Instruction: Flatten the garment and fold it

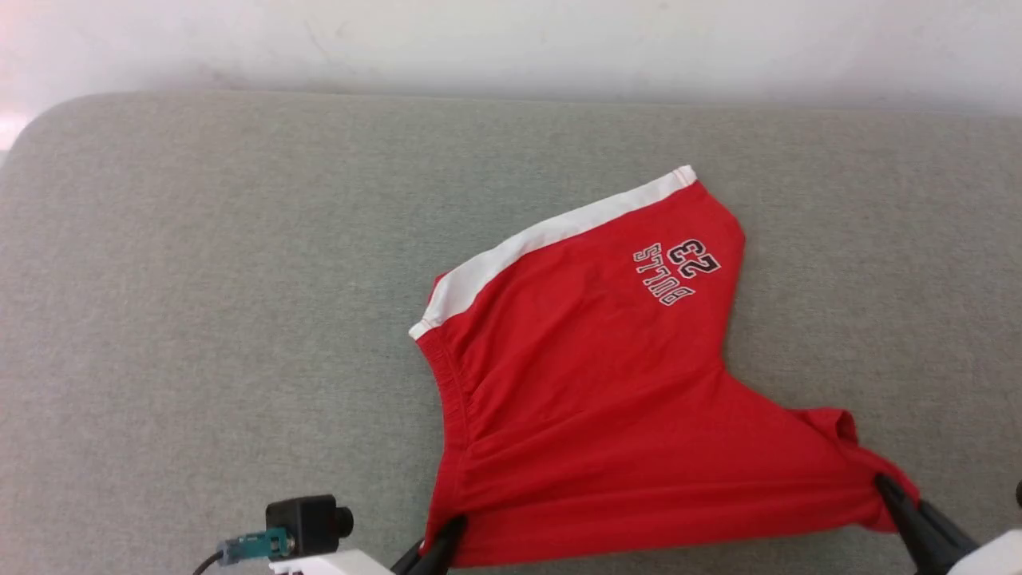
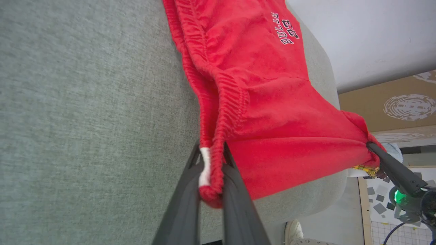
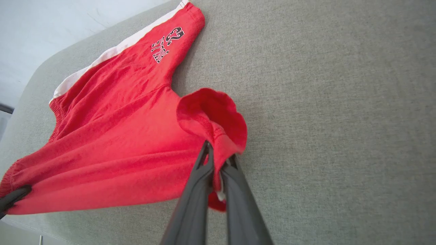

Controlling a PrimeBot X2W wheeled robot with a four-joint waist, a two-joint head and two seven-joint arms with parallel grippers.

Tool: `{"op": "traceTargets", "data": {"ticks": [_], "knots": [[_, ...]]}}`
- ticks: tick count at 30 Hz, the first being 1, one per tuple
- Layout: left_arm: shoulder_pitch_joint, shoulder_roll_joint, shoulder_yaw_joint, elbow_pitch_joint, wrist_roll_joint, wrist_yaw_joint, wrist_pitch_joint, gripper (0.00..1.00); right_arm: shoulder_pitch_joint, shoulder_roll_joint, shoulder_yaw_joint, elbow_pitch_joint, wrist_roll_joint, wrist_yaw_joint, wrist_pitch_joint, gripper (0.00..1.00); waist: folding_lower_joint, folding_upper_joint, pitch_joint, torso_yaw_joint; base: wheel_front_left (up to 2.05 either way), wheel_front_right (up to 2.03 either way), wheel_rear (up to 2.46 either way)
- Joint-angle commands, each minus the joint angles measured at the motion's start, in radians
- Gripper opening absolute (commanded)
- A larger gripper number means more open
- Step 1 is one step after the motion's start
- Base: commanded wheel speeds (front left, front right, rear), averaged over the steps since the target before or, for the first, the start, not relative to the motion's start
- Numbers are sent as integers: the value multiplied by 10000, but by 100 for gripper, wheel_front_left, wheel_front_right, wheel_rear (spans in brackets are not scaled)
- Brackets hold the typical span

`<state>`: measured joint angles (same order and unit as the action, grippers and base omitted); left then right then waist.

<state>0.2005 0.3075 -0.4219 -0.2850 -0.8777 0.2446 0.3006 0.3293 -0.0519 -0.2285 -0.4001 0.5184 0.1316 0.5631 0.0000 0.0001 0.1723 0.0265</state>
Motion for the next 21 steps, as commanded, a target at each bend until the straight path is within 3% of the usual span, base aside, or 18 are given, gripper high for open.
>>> {"op": "traceTargets", "data": {"ticks": [1,5,11,15,21], "knots": [[-116,-39,81,-55,65,74,-77,0,-173,14,-70,-122,-96,-9,17,0,0,-1,20,137,0,0,0],[-663,-315,156,-205,266,344,-221,0,-1041,-98,-104,-590,-627,-9,416,0,0,-1,256,396,0,0,0],[-1952,-896,121,-326,556,849,-144,0,-3177,-975,-30,-783,-950,-9,1324,0,0,-1,850,859,0,0,0],[-2918,-1159,-122,-120,754,954,128,0,-4786,-1819,240,-385,-1190,-9,1892,0,0,-1,1243,1148,0,0,0],[-4289,-1477,-420,464,952,937,526,0,-6866,-2518,707,594,-1372,-9,2810,0,0,-1,1890,1671,0,0,0]]}}
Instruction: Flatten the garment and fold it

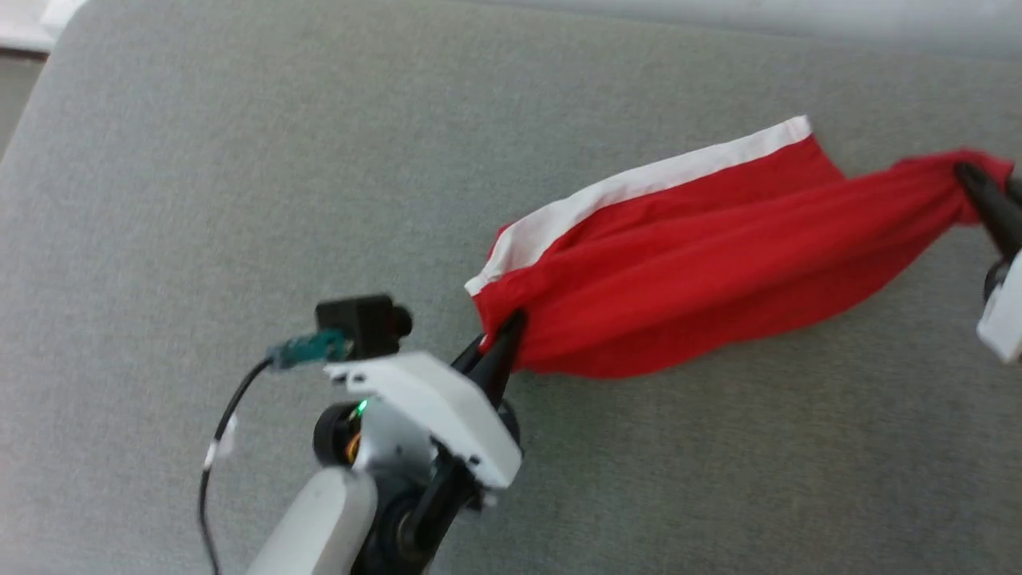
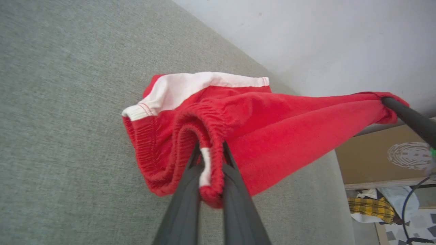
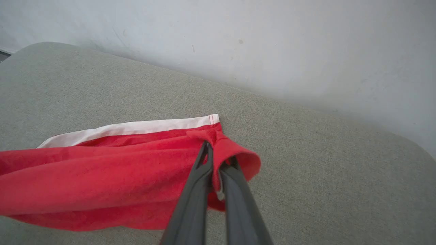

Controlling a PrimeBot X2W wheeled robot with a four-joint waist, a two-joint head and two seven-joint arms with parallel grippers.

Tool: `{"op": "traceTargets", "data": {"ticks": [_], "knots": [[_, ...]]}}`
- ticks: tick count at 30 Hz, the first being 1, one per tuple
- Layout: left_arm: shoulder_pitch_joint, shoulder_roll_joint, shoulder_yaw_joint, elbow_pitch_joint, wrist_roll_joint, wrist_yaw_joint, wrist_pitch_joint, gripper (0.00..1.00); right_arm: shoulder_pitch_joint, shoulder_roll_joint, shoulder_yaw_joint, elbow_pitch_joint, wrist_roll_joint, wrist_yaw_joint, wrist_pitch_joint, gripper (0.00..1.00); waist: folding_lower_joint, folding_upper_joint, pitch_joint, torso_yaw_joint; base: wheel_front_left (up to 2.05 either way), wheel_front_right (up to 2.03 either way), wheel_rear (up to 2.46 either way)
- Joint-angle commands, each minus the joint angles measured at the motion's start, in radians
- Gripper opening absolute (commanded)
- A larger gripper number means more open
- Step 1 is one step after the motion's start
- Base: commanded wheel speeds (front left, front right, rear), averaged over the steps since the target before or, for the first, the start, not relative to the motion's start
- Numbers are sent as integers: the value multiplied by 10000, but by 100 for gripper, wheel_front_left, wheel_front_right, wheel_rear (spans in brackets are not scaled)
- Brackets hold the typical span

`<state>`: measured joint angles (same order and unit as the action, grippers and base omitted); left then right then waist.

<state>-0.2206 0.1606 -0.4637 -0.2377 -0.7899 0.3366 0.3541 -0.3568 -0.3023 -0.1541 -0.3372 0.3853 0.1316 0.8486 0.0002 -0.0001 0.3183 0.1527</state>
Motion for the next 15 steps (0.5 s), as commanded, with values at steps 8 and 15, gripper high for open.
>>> {"op": "traceTargets", "data": {"ticks": [8,15], "knots": [[-1829,-493,-384,1232,234,-300,216,0,-1791,-831,454,1463,-414,-9,797,0,-2,1,1332,1148,0,0,0],[-2805,-844,-478,2268,38,-446,64,0,-2875,-1174,899,2656,-708,-9,653,0,-2,1,1752,1458,0,0,0]]}}
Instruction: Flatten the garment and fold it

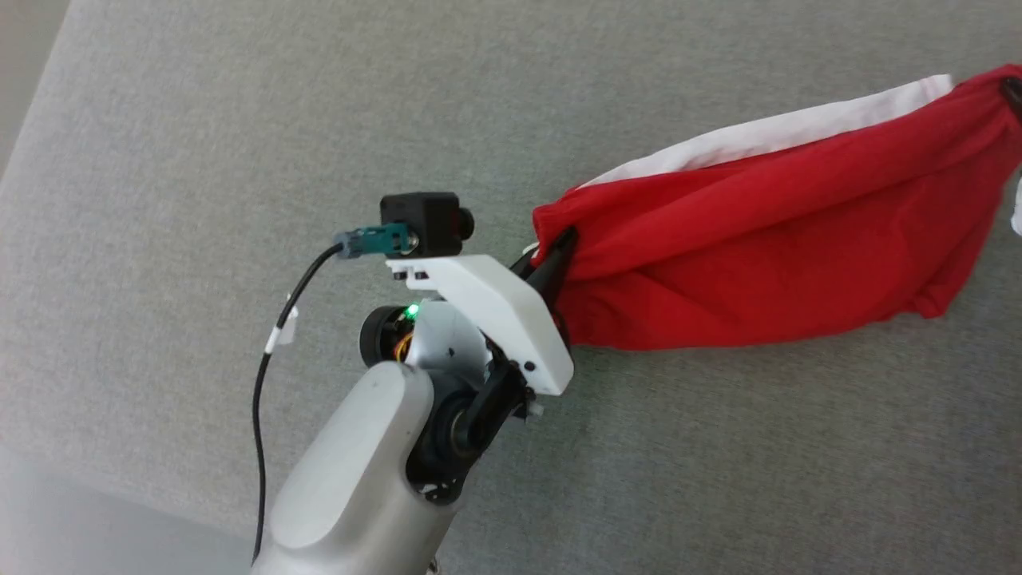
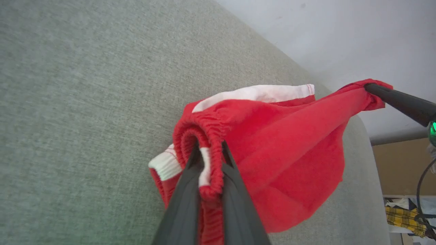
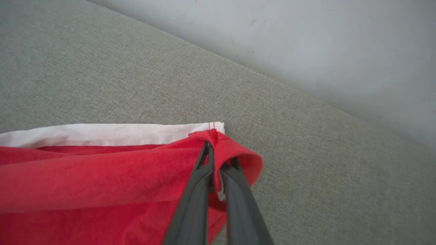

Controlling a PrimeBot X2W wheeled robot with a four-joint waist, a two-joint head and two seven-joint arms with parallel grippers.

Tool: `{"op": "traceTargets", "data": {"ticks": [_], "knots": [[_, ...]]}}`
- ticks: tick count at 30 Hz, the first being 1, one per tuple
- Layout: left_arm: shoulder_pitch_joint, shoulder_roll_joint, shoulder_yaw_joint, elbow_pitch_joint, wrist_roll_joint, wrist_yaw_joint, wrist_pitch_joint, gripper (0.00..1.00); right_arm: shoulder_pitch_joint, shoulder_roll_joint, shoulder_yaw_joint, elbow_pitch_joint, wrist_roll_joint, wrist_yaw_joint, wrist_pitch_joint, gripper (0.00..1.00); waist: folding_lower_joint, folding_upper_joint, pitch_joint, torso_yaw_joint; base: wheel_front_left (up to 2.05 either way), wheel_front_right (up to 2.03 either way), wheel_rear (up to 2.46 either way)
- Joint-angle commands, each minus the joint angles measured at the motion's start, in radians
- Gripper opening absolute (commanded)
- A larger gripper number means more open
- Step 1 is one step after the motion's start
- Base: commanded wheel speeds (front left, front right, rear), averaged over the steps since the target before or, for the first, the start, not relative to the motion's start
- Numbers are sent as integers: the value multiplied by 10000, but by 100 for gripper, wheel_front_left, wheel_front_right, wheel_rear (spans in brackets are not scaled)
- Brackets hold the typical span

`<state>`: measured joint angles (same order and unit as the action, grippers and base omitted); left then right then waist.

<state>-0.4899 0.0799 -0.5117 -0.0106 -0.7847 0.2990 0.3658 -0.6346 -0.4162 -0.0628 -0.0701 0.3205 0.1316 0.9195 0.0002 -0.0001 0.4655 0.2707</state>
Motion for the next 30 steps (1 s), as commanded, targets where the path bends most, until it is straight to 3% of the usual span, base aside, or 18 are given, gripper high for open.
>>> {"op": "traceTargets", "data": {"ticks": [1,11,14,15,16,17,18,19,30], "knots": [[-205,-71,-15,136,-56,-77,-83,0,-230,-68,58,149,-100,-9,-123,0,-2,1,325,310,0,0,0],[-831,-264,-353,1306,-588,-33,-515,0,-911,-65,390,1973,-621,-9,-343,0,-2,1,535,587,0,0,0],[-993,-278,-470,1636,-686,34,-598,0,-881,-11,446,2280,-706,-9,-304,14,-2,1,550,593,0,0,0],[-1046,-280,-504,1734,-702,41,-644,5,-873,12,450,2361,-719,-9,-293,28,-2,1,554,583,0,0,0],[-1088,-283,-530,1822,-731,47,-689,16,-868,34,460,2426,-728,-9,-288,41,-2,1,555,568,0,0,0],[-1126,-285,-550,1900,-765,56,-733,26,-870,51,485,2477,-726,-9,-287,69,-2,1,551,549,0,0,0],[-1166,-286,-566,1966,-782,66,-799,54,-871,61,522,2514,-707,-9,-288,100,-2,1,537,527,0,0,0],[-1201,-288,-581,2030,-802,72,-859,100,-876,66,564,2545,-670,-9,-285,100,-2,1,510,500,0,0,0],[-1057,-196,-491,2252,-950,-38,-1587,100,-523,331,458,2423,130,-9,-809,100,-2,1,-572,243,0,0,0]]}}
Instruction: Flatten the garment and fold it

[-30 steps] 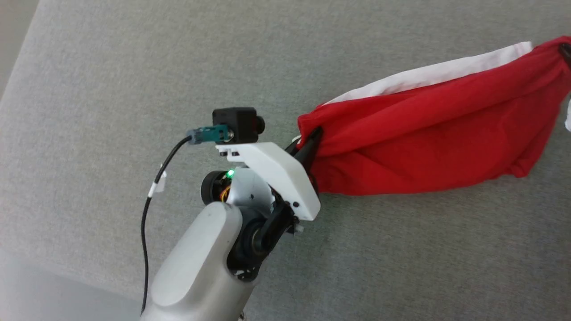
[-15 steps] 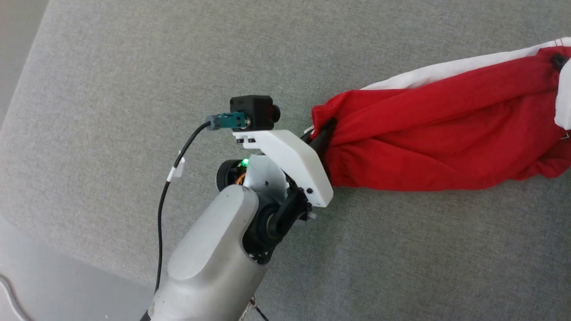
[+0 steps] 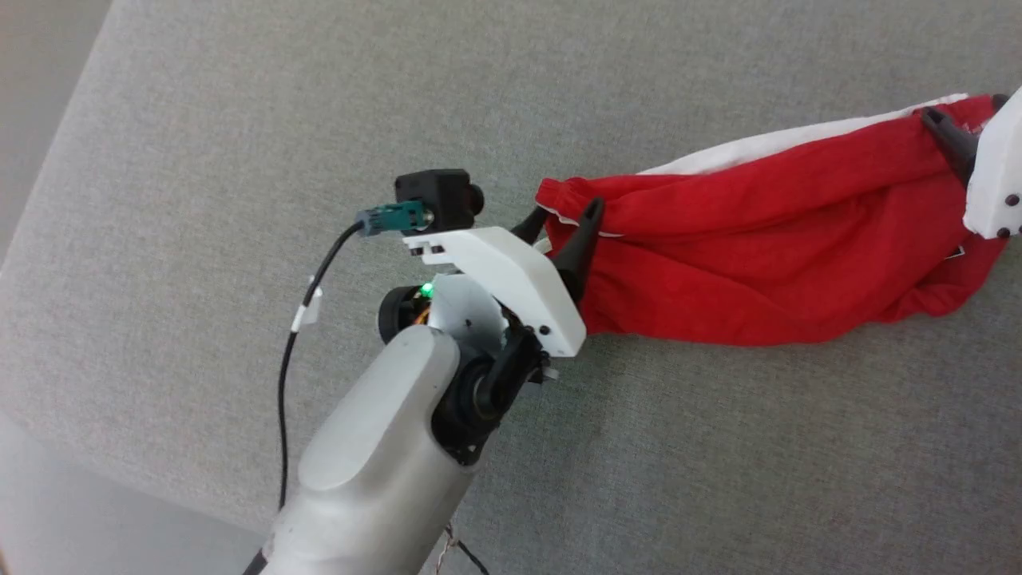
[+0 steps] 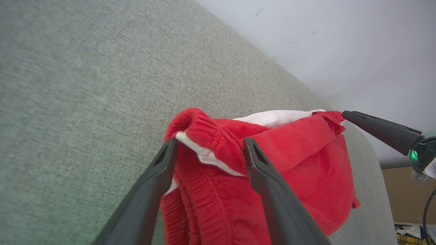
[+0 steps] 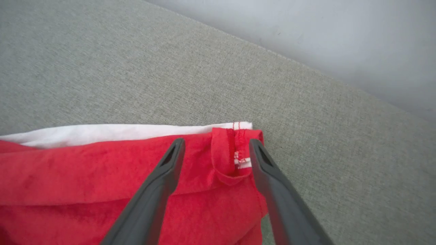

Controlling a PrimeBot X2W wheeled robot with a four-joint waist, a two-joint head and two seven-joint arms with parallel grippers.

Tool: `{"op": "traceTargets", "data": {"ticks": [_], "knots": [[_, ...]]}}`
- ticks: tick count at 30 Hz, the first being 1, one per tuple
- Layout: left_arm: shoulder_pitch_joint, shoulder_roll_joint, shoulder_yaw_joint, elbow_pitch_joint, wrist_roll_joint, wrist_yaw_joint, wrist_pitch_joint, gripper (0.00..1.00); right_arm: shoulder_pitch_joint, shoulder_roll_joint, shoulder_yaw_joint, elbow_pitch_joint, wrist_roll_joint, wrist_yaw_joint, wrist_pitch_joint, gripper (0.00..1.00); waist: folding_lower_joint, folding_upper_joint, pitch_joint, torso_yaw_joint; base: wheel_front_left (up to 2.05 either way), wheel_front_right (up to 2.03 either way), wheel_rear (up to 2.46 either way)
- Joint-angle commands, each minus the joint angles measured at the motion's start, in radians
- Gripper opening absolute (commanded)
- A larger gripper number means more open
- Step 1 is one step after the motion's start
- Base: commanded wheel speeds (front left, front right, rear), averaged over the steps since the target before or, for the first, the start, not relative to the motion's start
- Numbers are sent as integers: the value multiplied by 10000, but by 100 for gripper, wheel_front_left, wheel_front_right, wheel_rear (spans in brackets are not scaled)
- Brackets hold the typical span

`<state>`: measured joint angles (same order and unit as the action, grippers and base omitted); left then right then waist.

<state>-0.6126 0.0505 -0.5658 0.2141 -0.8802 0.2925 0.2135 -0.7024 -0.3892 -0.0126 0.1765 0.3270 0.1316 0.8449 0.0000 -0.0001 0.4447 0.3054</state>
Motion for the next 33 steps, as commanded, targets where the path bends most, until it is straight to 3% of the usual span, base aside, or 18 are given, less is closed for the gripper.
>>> {"op": "traceTargets", "data": {"ticks": [1,8,16,21,27,33], "knots": [[249,162,80,-74,11,27,-118,100,272,120,-113,-151,154,-9,-103,100,0,1,-484,-128,0,0,0],[1102,807,352,-1108,385,246,-906,100,1486,599,-709,-1541,524,-9,-755,100,0,1,-1147,-362,0,0,0],[3015,1934,934,-2868,1593,573,-3382,100,4054,1208,-1360,-3719,-249,-9,-2774,100,0,1,-1729,-842,0,0,0],[4534,2213,1240,-3436,2195,760,-4522,100,5626,2131,-1789,-4524,-951,-9,-4253,100,0,1,-2058,-1040,0,0,0],[5451,1945,1294,-3720,2868,1039,-4716,100,6976,3024,-2135,-5145,-1402,-9,-5385,100,0,1,-2418,-1053,0,0,0],[4612,1793,980,-3202,3012,1240,-3887,100,7395,3323,-2116,-5433,-1548,-9,-5733,100,0,1,-2449,-1084,0,0,0]]}}
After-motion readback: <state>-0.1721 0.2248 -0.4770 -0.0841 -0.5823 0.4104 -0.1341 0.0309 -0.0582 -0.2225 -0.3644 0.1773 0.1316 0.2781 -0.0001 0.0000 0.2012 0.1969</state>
